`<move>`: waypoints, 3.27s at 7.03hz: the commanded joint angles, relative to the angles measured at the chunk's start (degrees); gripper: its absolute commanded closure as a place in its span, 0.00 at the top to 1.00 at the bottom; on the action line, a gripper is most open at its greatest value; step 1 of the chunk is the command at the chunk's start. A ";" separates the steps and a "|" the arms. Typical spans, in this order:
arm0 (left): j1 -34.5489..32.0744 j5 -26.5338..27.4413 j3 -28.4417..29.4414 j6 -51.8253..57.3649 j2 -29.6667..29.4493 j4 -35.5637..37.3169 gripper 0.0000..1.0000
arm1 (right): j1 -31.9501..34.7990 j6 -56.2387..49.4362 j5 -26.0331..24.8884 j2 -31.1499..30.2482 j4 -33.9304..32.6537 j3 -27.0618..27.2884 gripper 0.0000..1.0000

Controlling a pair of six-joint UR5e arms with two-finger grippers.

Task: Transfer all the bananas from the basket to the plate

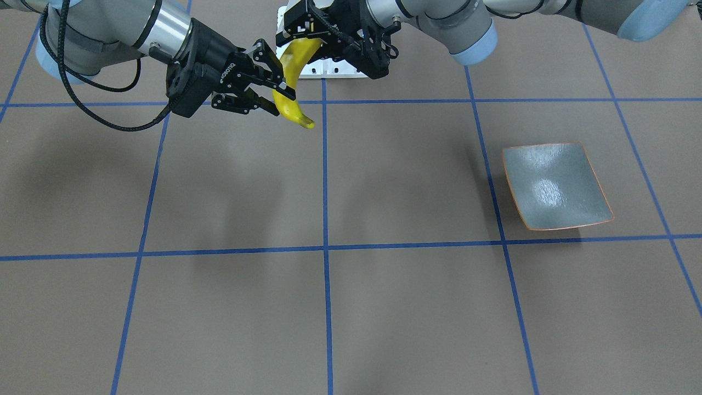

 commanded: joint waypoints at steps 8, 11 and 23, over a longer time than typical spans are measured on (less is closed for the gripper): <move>-0.36 0.33 -0.40 -4.54 1.40 0.11 0.00 | 1.57 2.46 0.08 -0.01 -0.06 0.04 0.98; -6.14 0.42 -0.66 -3.85 6.19 1.86 0.00 | 5.95 1.85 2.88 -3.77 -0.14 -0.22 0.98; -21.20 9.82 -14.20 65.23 42.62 33.22 0.00 | 21.52 -32.41 -0.18 -17.13 -23.87 -7.08 0.98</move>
